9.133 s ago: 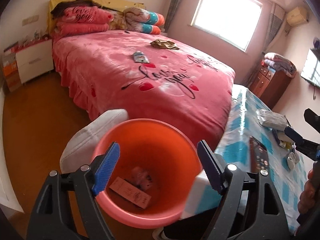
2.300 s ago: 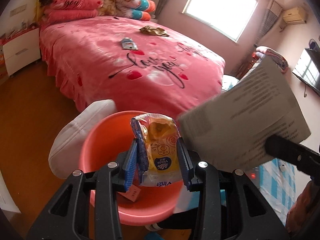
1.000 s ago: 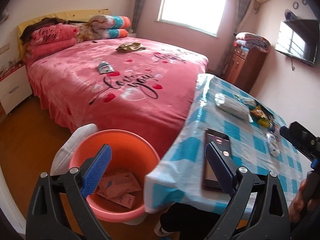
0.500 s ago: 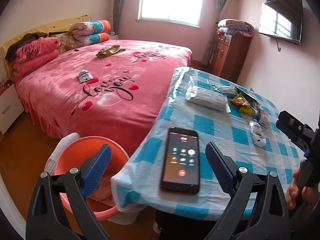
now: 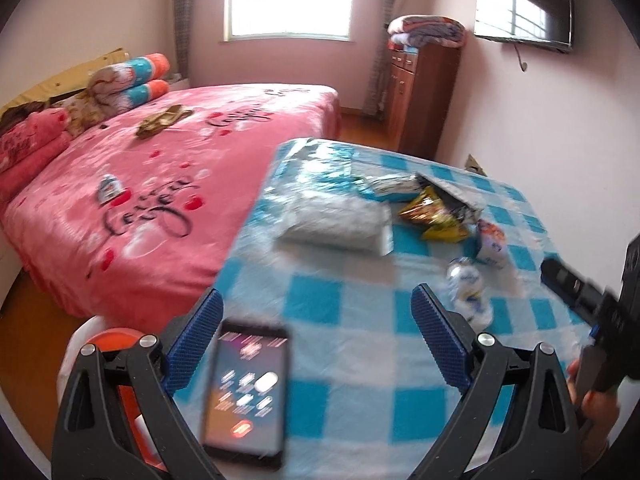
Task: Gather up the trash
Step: 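Lower the left tool onto the green-and-white wet-wipe packet and close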
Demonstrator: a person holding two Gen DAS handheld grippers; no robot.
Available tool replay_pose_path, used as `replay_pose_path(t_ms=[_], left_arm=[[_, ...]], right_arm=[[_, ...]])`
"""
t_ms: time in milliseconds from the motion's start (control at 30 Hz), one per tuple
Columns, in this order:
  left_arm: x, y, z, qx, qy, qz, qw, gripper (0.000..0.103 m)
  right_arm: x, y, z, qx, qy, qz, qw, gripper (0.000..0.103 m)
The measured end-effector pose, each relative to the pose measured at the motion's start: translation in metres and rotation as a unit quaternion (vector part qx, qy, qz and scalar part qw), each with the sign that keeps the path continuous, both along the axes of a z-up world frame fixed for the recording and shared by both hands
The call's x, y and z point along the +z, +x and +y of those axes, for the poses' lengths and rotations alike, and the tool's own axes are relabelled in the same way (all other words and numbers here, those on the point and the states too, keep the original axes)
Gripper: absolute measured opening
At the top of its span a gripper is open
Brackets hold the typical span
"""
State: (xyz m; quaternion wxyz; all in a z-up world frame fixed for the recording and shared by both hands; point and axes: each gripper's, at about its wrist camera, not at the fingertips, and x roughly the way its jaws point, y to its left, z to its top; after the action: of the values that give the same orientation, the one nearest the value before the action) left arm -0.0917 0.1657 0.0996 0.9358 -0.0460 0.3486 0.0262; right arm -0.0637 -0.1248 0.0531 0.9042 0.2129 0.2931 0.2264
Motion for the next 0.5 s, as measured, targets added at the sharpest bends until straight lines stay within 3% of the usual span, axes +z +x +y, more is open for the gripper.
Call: replay_pose_path(t_ms=[267, 500], left_arm=[[0.002, 0.093, -0.054, -0.036, -0.02, 0.002, 0.9991, 0.095], [-0.01, 0.176, -0.076, -0.024, -0.031, 0.016, 0.9991, 0.095]], right_arm=[[-0.009, 0.01, -0.024, -0.008, 0.013, 0.011, 1.0, 0.093], [-0.011, 0.016, -0.04, -0.016, 0.016, 0.011, 1.0, 0.093]])
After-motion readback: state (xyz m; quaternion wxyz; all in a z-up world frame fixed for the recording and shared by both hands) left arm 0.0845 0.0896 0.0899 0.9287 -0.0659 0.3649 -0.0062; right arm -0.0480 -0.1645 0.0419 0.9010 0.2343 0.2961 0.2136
